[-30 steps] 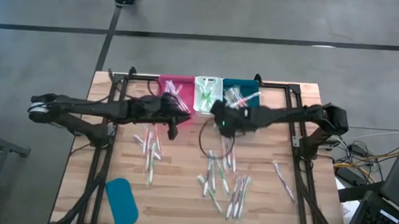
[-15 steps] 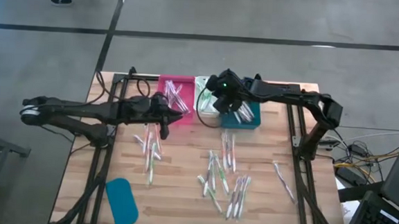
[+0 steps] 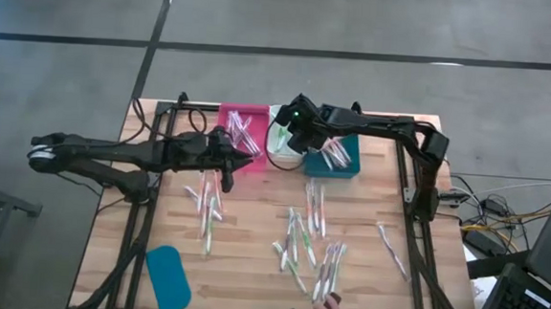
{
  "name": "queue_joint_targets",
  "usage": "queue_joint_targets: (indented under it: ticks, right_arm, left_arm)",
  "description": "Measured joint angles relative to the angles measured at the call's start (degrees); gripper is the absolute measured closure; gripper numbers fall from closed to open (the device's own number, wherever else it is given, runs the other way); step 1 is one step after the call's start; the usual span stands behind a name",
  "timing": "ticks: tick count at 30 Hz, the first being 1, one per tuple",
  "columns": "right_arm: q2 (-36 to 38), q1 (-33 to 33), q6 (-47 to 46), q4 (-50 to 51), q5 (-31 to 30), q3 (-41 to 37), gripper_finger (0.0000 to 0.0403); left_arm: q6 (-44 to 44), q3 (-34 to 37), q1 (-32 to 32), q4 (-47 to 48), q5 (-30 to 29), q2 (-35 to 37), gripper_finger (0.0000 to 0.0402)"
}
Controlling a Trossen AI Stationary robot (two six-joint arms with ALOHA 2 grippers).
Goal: Pick & Place Toothbrushes
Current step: Put the green toothbrush into the white bin, then put the violet toothbrush into the pink bin
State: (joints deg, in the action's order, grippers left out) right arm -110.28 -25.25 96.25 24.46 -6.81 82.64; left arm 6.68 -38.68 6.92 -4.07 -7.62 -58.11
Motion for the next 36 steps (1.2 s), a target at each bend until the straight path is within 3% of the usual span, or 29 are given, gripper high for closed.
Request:
queue_joint_targets:
  ticks: [6,13,19,25,31,36]
  right_arm:
    - [-3.4,-0.9,-1.9,0.1,-0.2,1.4,0.0386]
    - [-4.9,-1.3,-7.7,0.1,-0.2,3.7,0.0342]
    - [-2.9,-1.3,-10.0,0.9,-0.5,4.1,0.0299]
    - [2.3,0.5,-11.7,9.2,-5.6,4.1,0.0279]
    - [8.9,3.1,-22.0,14.0,-5.3,4.0,0.0299]
    - [13.2,5.7,-43.2,14.7,-5.3,4.0,0.0337]
  left_arm:
    - [-3.0,0.1,0.0,-0.3,0.0,0.0,0.0339]
    - [-3.5,0.1,0.0,-0.4,0.0,0.0,0.0339]
    - [-3.5,0.1,0.0,-0.4,0.0,0.0,0.0339]
    - [-3.5,0.4,0.1,-0.5,0.0,0.0,0.0339]
    - [-3.5,0.5,0.1,-0.5,0.0,0.0,0.0339]
    - [-4.7,0.5,0.1,-0.4,0.0,-0.1,0.0339]
